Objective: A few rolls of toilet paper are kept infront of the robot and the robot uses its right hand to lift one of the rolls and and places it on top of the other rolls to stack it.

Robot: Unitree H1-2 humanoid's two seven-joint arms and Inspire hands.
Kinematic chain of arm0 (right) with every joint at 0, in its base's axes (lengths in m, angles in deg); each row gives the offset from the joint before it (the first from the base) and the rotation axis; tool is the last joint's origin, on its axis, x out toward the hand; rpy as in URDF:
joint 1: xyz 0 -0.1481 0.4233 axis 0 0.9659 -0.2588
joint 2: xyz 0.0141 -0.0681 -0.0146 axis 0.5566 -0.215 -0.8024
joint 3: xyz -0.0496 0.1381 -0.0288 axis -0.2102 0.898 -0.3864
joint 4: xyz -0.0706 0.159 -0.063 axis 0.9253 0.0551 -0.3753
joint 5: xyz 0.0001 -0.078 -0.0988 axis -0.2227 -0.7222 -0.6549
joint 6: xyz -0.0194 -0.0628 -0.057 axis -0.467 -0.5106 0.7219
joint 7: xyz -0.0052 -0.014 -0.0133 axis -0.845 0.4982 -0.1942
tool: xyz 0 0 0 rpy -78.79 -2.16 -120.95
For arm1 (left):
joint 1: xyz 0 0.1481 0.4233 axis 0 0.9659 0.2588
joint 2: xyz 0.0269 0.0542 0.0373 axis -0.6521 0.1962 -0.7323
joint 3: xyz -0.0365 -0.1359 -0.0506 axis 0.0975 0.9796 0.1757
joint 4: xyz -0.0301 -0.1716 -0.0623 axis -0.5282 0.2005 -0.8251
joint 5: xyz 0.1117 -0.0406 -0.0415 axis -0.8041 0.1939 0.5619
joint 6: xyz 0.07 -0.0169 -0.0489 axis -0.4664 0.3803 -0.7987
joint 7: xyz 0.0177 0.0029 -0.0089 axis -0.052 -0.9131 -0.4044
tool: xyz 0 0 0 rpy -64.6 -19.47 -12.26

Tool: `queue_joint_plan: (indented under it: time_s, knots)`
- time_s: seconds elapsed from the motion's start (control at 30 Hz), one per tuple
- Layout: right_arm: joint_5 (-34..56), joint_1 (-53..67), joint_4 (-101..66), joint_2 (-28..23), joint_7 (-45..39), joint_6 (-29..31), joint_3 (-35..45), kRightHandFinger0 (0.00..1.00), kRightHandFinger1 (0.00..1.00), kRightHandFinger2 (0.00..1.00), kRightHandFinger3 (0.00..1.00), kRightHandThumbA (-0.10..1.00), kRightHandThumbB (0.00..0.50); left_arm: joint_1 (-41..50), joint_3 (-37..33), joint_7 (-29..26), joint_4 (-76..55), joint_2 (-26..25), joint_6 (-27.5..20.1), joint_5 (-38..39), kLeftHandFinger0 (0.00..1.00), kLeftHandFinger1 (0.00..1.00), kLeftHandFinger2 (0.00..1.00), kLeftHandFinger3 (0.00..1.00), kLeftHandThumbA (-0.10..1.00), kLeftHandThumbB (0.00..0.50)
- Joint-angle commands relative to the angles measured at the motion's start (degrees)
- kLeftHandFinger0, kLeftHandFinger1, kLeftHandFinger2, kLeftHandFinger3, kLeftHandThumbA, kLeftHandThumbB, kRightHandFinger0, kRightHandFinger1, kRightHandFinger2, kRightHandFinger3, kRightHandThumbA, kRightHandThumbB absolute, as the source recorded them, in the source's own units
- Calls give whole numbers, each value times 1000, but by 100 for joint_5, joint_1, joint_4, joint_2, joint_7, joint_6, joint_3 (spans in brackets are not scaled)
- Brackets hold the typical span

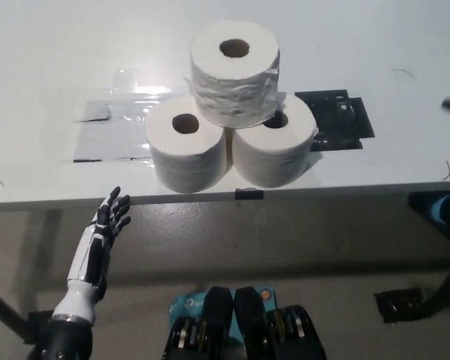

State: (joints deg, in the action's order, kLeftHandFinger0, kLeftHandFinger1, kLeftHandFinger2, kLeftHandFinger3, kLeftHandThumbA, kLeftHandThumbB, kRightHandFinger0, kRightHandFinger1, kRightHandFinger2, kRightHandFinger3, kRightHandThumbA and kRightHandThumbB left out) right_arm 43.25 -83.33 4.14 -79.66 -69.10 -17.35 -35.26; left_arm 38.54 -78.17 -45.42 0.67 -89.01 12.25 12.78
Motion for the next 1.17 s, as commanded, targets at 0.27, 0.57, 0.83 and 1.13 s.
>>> queue_joint_plan:
  time_s: [0.27, 0.57, 0.83, 1.13]
  knots:
    - [-42, 2235, -761, 1880, 588, 2229, -842, 1000, 1000, 1000, 1000, 1000, 364, 743, -27, 130, -698, -114, -248, 100, 1000, 1000, 1000, 1000, 1000, 144]
    - [-232, 2302, 1362, 2033, 928, 3096, -1100, 1000, 1000, 1000, 1000, 1000, 265, 1021, -97, 168, -841, -157, -151, 47, 1000, 1000, 1000, 1000, 1000, 136]
    - [-389, 2283, 2226, 2003, 1236, 3455, -1168, 1000, 1000, 1000, 1000, 1000, 237, 1049, -107, 197, -862, -190, -203, 70, 1000, 1000, 1000, 1000, 1000, 146]
    - [-544, 2352, 2706, 1844, 1363, 3720, -1331, 1000, 1000, 1000, 1000, 1000, 196, 1102, -170, 164, -926, -226, -221, -7, 1000, 1000, 1000, 1000, 1000, 170]
